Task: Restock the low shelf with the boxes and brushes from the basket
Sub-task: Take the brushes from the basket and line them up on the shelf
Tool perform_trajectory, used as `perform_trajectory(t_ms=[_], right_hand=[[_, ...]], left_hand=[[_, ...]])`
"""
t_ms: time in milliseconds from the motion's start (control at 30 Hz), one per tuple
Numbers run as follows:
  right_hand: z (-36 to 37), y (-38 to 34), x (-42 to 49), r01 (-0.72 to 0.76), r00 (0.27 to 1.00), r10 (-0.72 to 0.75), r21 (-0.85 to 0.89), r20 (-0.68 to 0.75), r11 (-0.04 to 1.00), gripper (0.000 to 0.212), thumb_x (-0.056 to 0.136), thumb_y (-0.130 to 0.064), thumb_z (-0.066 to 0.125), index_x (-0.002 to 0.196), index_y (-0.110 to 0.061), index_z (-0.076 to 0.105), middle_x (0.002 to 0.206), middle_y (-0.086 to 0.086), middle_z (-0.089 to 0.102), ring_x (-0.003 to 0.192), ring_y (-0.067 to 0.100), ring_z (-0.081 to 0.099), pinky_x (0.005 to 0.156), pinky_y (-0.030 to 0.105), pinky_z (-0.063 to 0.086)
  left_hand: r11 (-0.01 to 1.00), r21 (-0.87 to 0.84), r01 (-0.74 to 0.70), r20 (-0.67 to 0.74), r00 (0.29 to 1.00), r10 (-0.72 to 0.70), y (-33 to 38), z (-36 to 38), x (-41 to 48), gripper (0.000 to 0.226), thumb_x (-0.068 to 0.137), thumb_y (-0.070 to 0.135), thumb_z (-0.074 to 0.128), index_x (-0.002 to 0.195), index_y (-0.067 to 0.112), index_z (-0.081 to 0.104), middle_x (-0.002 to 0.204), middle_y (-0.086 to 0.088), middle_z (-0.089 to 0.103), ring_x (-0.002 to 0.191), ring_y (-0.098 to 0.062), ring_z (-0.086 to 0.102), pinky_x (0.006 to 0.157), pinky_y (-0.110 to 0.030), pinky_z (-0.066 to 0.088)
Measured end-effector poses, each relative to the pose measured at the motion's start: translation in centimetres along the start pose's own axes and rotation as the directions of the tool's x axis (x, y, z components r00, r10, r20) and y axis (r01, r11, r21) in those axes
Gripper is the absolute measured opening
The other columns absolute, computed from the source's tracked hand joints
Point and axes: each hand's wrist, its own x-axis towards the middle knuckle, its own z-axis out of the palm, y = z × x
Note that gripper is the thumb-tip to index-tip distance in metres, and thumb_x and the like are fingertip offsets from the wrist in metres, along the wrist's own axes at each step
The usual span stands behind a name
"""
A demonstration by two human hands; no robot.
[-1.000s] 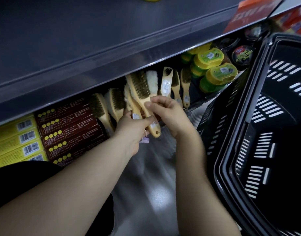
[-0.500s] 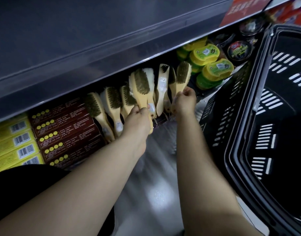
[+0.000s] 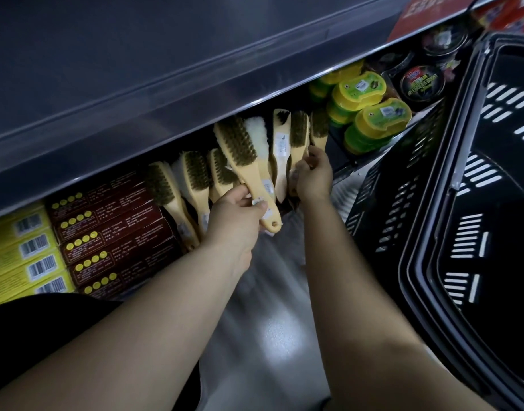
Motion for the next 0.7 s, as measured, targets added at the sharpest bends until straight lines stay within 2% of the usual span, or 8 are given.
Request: perform_trajectory(t_ms=[133,200,267,400,467,567,633,700], right_hand=[[-1.4,-2.1,-3.5,0.135,0.99,-0.133,-0.058,0.039,0.989,0.021,0.096,-0.017,0.047,0.106,-0.011,0.063,0.106,0.007,0.064,0.094,0.024,0.062,0.084,0.037,0.053],[-2.3,-2.9,-6.4,0.109,0.96,-0.122,0.064,0.253,0.992,0.025,0.095,-0.028,0.048,0.09,-0.018,0.07,0.087,-0.005,0.069,0.083,0.008,0.063,0.074,0.022,0.053],[-2.9,-3.4,-9.0,0.026,0.883,-0.091,0.144,0.461,0.989,0.021,0.092,-0.029,0.054,0.085,-0.021,0.072,0.081,-0.005,0.071,0.072,0.006,0.064,0.061,0.018,0.052],[-3.0,-4.0,-10.5,-0.102,0.829,0.001,0.149,0.56,0.984,0.01,0.092,-0.01,0.057,0.088,-0.016,0.064,0.078,0.009,0.066,0.05,0.023,0.055,0.042,0.028,0.044],[-3.0,-4.1,-10.2,-0.192,0.808,0.038,0.202,0.588,0.96,0.009,0.093,-0.009,0.053,0.09,-0.011,0.061,0.076,0.012,0.064,0.051,0.025,0.052,0.044,0.03,0.042],[-2.7,-4.2,-8.7,-0.246,0.897,0.066,0.369,0.438,0.896,0.009,0.094,-0.01,0.05,0.091,-0.012,0.058,0.076,0.004,0.065,0.066,0.02,0.06,0.06,0.033,0.049],[-2.3,-3.7,-6.6,-0.162,0.98,0.104,0.371,0.171,0.914,0.011,0.095,-0.008,0.046,0.087,-0.014,0.053,0.081,0.005,0.061,0.071,0.015,0.061,0.064,0.03,0.051],[-1.9,-2.9,-4.3,-0.076,0.992,0.098,0.241,-0.082,0.968,0.012,0.094,-0.008,0.043,0.087,-0.013,0.05,0.084,0.006,0.055,0.072,0.013,0.058,0.069,0.035,0.05]], left_hand=[[0.999,-0.028,0.016,-0.006,1.0,-0.016,0.2,0.1,0.0,0.035,0.09,-0.007,0.052,0.099,0.026,0.054,0.09,0.006,0.061,0.077,-0.01,0.061,0.038,-0.012,0.046],[1.0,-0.017,-0.013,-0.001,1.0,0.013,0.3,0.1,-0.1,0.035,0.089,-0.006,0.053,0.101,0.027,0.055,0.087,0.008,0.062,0.063,-0.006,0.065,0.041,-0.014,0.048],[0.999,0.023,-0.045,0.003,0.999,0.045,0.1,0.2,0.0,0.034,0.089,-0.002,0.056,0.104,0.028,0.059,0.086,0.009,0.067,0.071,-0.003,0.066,0.057,-0.018,0.052],[1.0,0.0,-0.005,0.033,0.999,0.005,0.2,0.4,-0.3,0.031,0.093,0.003,0.052,0.113,0.025,0.063,0.092,-0.003,0.069,0.073,-0.012,0.065,0.058,-0.021,0.056],[0.999,-0.052,0.004,0.028,1.0,-0.002,0.3,0.5,-0.5,0.031,0.094,0.001,0.05,0.115,0.02,0.062,0.096,-0.006,0.067,0.075,-0.012,0.065,0.06,-0.017,0.055],[0.997,-0.071,-0.012,0.0,1.0,0.012,0.6,0.3,-0.7,0.026,0.094,0.0,0.049,0.099,0.021,0.064,0.094,-0.004,0.063,0.078,-0.009,0.062,0.072,-0.017,0.055],[0.997,-0.072,-0.008,-0.011,1.0,0.007,0.7,0.2,-0.8,0.026,0.094,0.002,0.049,0.088,0.024,0.063,0.086,0.0,0.062,0.072,-0.007,0.059,0.069,-0.015,0.055],[0.997,-0.08,0.013,-0.016,1.0,-0.015,0.8,0.3,-1.0,0.026,0.094,0.002,0.048,0.085,0.022,0.062,0.08,0.002,0.061,0.066,-0.006,0.056,0.064,-0.013,0.054]])
